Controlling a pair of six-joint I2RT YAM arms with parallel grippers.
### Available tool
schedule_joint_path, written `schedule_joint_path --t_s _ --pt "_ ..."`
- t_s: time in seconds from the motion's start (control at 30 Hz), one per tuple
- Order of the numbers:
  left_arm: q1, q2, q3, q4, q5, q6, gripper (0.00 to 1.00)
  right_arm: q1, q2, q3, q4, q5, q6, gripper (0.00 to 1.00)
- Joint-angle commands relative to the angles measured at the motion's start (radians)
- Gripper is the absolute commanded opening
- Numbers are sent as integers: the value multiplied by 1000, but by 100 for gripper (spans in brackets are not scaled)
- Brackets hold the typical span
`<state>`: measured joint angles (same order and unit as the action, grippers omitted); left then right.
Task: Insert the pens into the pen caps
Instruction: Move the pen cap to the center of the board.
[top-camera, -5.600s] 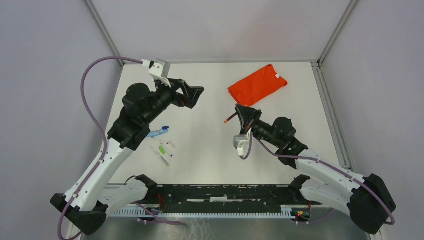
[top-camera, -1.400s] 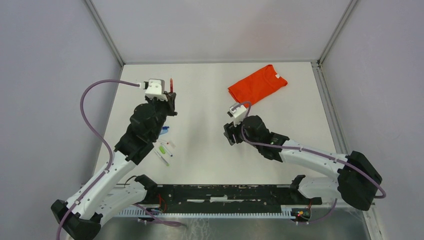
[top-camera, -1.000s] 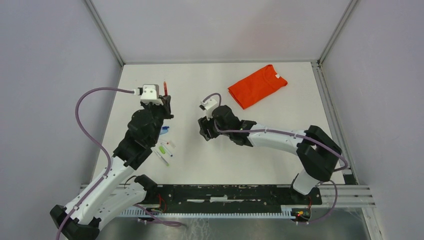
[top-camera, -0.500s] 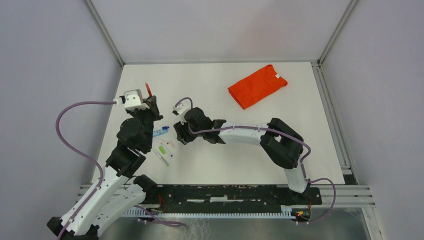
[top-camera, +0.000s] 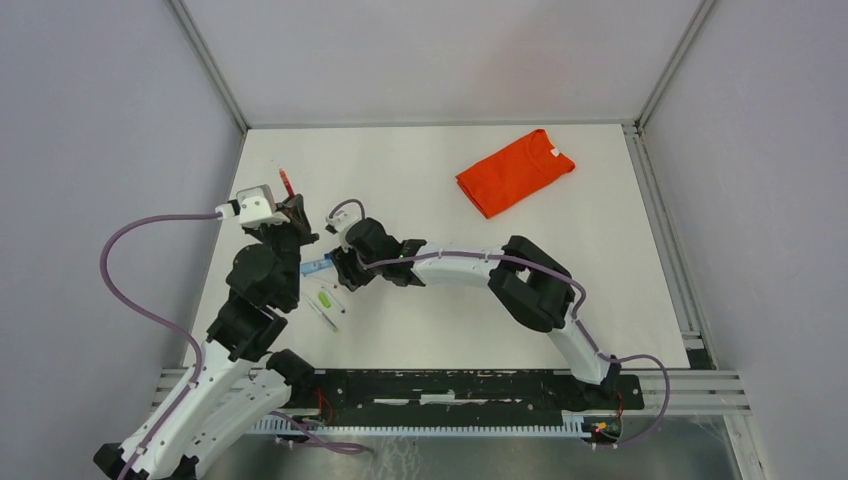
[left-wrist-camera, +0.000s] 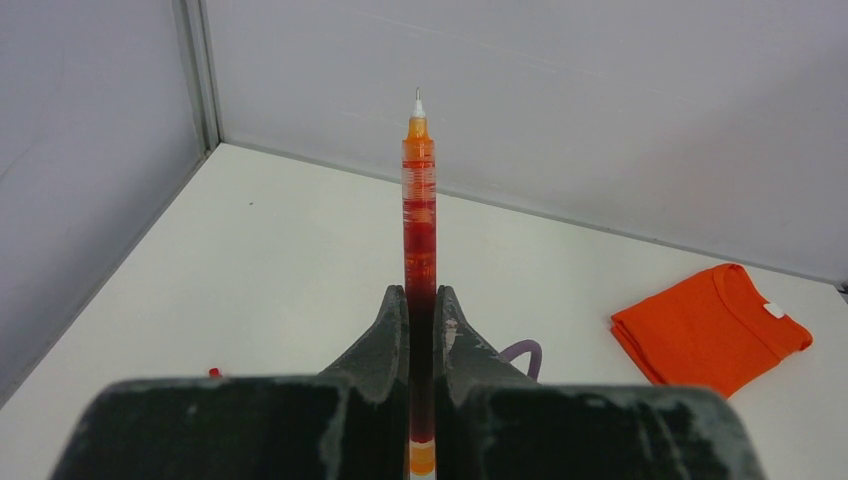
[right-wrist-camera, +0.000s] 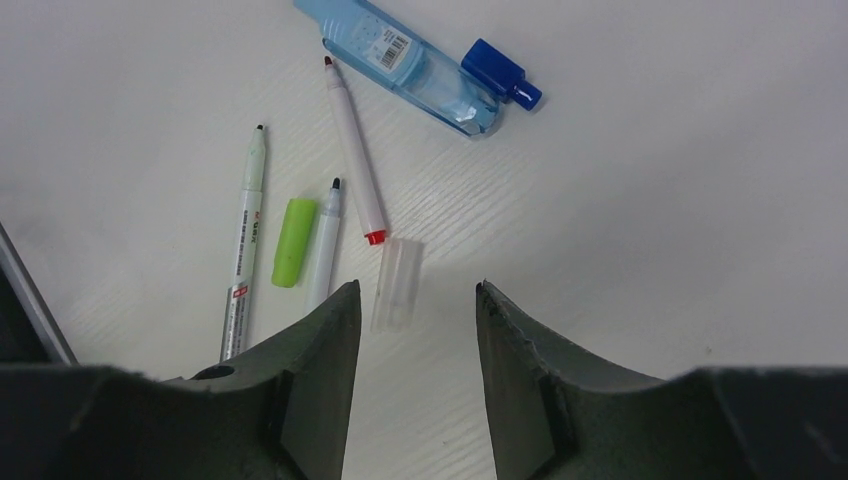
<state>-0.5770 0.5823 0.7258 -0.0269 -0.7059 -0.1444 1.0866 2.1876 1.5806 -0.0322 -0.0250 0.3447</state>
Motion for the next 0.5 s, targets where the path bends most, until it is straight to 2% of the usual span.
schedule_joint_path --t_s 0.0,0.47 --pt "10 2 0 33 -7 -56 2 13 48 84 -39 17 5 50" --pt "22 14 3 33 29 -70 2 30 144 185 -98 19 -21 49"
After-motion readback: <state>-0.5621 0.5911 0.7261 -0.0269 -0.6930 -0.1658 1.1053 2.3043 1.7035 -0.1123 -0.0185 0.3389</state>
